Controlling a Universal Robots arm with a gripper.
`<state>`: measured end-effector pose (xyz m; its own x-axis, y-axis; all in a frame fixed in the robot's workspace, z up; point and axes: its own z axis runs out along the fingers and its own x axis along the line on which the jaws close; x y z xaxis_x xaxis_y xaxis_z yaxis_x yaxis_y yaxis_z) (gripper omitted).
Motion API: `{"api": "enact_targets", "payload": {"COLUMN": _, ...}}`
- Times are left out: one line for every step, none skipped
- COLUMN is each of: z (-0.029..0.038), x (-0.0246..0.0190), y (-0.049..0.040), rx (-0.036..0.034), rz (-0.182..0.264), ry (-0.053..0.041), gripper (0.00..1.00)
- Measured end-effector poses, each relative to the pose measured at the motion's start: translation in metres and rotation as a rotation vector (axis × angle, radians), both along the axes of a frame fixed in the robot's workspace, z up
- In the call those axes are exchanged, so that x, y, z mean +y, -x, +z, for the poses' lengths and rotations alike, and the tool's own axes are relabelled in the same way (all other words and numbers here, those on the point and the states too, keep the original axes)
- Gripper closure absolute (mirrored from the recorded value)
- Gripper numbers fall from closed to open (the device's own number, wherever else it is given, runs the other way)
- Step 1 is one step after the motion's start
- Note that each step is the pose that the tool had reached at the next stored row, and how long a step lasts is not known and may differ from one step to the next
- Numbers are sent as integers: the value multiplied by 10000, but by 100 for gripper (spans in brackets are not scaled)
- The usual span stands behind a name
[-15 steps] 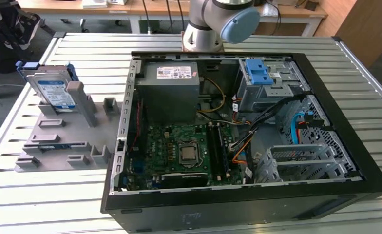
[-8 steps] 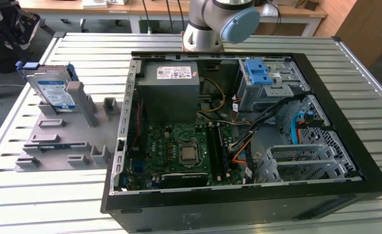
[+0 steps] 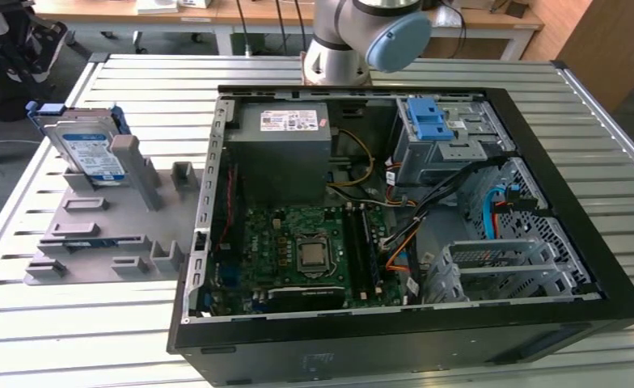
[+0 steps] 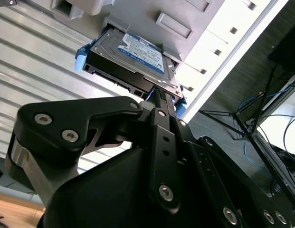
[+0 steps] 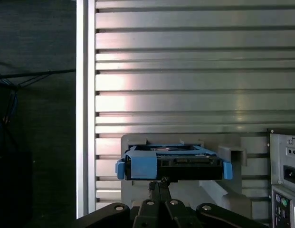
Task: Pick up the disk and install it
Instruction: 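Pick up the disk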
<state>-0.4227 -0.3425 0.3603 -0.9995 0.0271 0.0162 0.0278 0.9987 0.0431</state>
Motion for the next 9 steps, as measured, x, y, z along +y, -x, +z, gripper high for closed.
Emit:
{"api": "enact_targets", "payload": {"z": 0, "x": 0, "y": 0, "rx": 0, "rz": 58, "ry": 0, "gripper": 89}}
{"api": "enact_targets", "payload": {"z": 0, "x": 0, "y": 0, "rx": 0, "rz": 118, "ry": 0, "gripper": 89}}
{"api": "enact_targets", "payload": {"z": 0, "x": 0, "y": 0, "rx": 0, "rz": 179, "ry": 0, "gripper": 89}}
{"api": "enact_targets", "payload": {"z": 0, "x": 0, "y": 0, "rx": 0, "rz": 241, "ry": 0, "gripper": 89}}
{"api": "enact_targets", "payload": {"z": 0, "x": 0, "y": 0, "rx": 0, "rz": 302, "ry": 0, "gripper": 89}}
{"api": "enact_targets", "payload": {"z": 0, "x": 0, "y": 0, "rx": 0, "rz": 354, "ry": 0, "gripper": 89}}
{"api": "enact_targets", "payload": {"z": 0, "x": 0, "y": 0, "rx": 0, "rz": 402, "ry": 0, "gripper": 89}}
{"api": "enact_targets", "payload": {"z": 0, "x": 0, "y": 0, "rx": 1, "rz": 448, "ry": 1, "gripper": 89}}
{"api": "enact_targets", "payload": {"z": 0, "x": 0, "y": 0, "rx": 0, "rz": 502, "ry": 0, "gripper": 89}}
